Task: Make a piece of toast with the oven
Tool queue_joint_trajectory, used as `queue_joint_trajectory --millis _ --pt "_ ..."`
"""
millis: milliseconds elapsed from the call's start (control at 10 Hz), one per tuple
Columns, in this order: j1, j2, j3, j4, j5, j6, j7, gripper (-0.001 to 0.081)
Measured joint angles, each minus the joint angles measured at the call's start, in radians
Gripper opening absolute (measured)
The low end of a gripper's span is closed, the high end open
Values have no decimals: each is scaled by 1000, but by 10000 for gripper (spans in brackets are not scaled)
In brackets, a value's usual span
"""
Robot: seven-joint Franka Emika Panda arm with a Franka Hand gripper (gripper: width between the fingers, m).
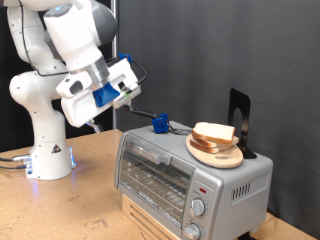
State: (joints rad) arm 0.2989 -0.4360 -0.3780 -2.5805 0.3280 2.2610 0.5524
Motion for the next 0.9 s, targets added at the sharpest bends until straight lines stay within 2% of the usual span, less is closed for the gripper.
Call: queue_joint_trajectory --millis 400,900 --pt "20 63 14 -47 14 122 0 682" --pt "34 139 16 -49 31 181 -3 682"
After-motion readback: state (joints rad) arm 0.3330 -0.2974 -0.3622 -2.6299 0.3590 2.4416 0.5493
